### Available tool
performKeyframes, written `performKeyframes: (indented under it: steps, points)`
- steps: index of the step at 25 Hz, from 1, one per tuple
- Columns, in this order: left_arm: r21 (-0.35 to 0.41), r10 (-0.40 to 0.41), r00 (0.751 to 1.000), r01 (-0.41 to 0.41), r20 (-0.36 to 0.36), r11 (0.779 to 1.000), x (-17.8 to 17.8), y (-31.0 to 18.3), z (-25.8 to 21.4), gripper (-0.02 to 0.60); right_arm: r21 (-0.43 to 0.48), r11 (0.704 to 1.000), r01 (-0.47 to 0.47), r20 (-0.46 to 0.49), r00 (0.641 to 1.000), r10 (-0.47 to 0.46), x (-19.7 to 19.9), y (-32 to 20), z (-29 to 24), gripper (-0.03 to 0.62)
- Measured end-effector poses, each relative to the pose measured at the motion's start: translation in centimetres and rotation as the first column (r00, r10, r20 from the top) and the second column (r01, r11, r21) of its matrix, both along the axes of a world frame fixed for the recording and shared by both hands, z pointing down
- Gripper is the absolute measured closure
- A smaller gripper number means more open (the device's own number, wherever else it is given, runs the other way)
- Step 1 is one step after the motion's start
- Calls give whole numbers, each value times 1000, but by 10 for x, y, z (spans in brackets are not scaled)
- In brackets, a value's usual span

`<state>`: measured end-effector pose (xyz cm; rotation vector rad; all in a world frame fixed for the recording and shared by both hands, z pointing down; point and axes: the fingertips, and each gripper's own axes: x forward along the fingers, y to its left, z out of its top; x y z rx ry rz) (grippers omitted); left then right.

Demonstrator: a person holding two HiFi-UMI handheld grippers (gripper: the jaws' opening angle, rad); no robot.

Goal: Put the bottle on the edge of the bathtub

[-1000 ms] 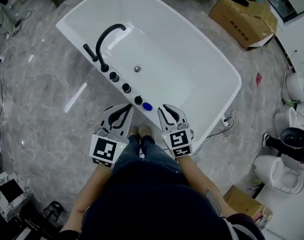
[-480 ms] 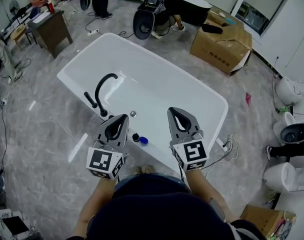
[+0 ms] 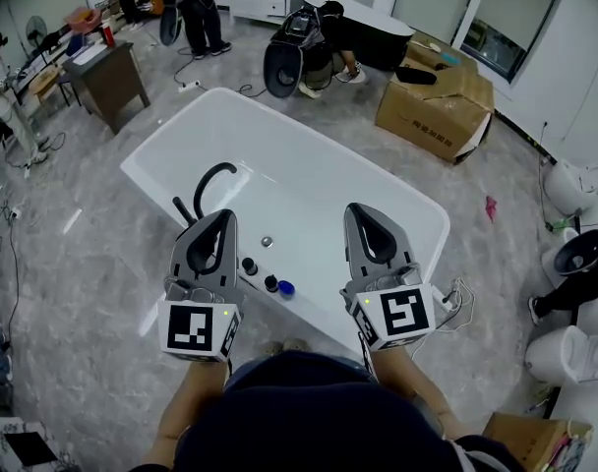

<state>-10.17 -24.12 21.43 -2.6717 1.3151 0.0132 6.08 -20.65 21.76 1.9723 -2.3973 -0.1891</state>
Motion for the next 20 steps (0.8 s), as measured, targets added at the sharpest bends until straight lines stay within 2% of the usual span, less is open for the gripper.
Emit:
performKeyframes:
  steps: [8,20]
  points:
    - [-31,13,1000,-13,1,999,4,5,12,557,-8,1000,0,23,1000,1,-3,6,9,566]
    - [-22,51,999,-52,-11,998,22,6,14,557,-11,1000,5,42,999,-5,6,8,18,566]
